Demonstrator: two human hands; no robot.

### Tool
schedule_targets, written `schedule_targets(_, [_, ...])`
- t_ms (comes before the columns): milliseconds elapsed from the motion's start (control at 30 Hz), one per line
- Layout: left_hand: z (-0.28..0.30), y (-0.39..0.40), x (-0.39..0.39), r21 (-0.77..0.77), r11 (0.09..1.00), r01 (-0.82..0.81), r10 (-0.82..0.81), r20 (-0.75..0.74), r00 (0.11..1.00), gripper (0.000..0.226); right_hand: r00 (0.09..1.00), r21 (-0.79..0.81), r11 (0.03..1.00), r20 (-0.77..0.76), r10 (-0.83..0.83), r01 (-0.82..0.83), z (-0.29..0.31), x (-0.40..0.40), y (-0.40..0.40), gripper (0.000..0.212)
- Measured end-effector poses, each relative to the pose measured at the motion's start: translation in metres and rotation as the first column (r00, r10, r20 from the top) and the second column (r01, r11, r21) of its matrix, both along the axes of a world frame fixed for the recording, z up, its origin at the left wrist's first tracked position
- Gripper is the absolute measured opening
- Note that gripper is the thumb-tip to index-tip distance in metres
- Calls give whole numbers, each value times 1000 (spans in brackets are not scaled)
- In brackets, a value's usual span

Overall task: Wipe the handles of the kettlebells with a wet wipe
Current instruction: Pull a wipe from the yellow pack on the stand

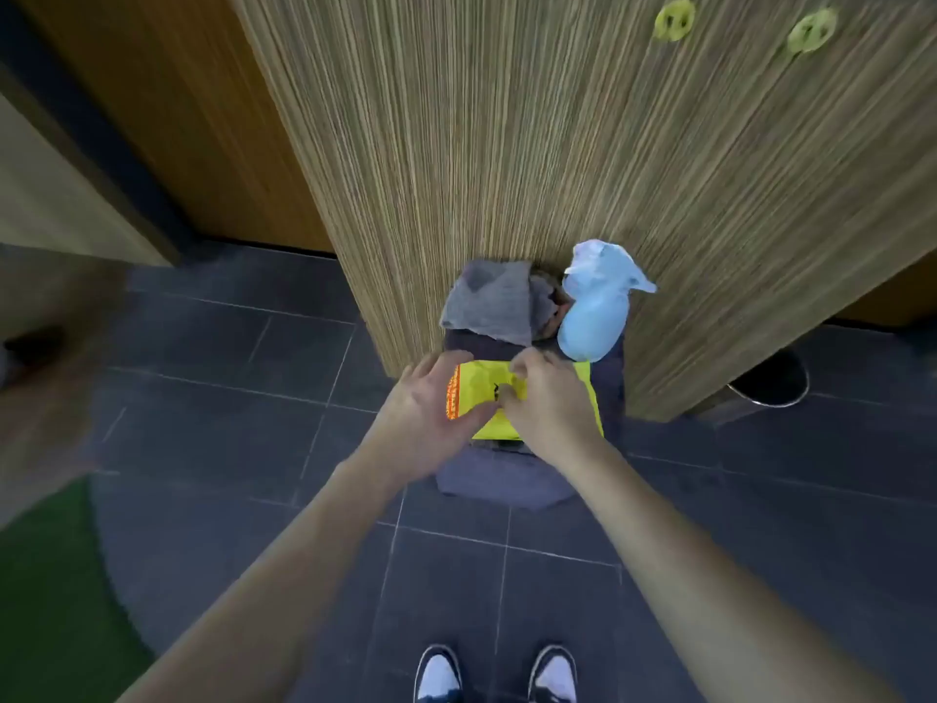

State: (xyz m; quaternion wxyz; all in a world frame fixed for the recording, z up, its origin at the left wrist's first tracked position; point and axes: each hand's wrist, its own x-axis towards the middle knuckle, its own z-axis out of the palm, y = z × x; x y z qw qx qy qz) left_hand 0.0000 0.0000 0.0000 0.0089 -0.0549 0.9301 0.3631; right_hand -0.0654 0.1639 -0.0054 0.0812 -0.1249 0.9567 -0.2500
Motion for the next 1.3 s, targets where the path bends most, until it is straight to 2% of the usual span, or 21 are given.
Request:
schedule_targets(33, [-13, -2, -11, -9, 1000, 14, -14, -14, 1000, 63, 1000, 8, 1000, 22, 8, -8, -13, -8, -5, 25])
schedule_targets(133, [-47, -7, -25, -73, 994, 83, -78, 69, 995, 74, 997, 198, 980, 77, 11, -26, -40, -16, -18, 39])
schedule_targets(233, [-71, -9, -29, -95, 988, 126, -116, 104, 988, 89, 1000, 242, 970, -4, -4, 5, -58, -21, -24, 53])
schedule_targets(367, [-77, -9, -33, -175, 979, 110, -92, 106, 990, 98, 999, 278, 961, -36, 25, -14, -59, -22, -31, 37])
schedule_targets(467, [-77, -8, -33, -187, 977, 107, -89, 99, 991, 99, 995, 266, 962, -59, 82, -64, -56, -24, -31, 23])
schedule_targets(667, [-76, -9, -31, -193, 975, 114, -90, 131, 987, 95, 997, 222, 973, -22, 76, -69, -52, -26, -16, 26])
schedule_targets(733, [-75, -8, -30, -195, 974, 112, -86, 135, 987, 93, 999, 189, 981, 14, 39, -41, -50, -29, -3, 31])
schedule_targets(833, [-74, -6, -30, -187, 977, 99, -72, 143, 987, 93, 997, 103, 995, 78, -17, 9, -49, -34, 23, 20])
schedule_targets(1000, [-69, -3, -33, -210, 972, 106, -65, 191, 979, 95, 971, -78, 977, 149, -187, 200, -39, -39, 61, 14])
schedule_targets(1067, [-65, 4, -35, -198, 977, 81, -45, 182, 982, 89, 963, -110, 966, 159, -217, 236, -37, -40, 68, 14])
schedule_targets(1200, [-70, 22, -43, -192, 981, 40, -47, -33, 998, 48, 953, -154, 950, 175, -246, 273, -38, -41, 71, 13])
schedule_targets(1300, [-76, 37, -54, -132, 991, -15, 8, -48, 999, 30, 953, -156, 950, 182, -241, 270, -38, -41, 70, 12])
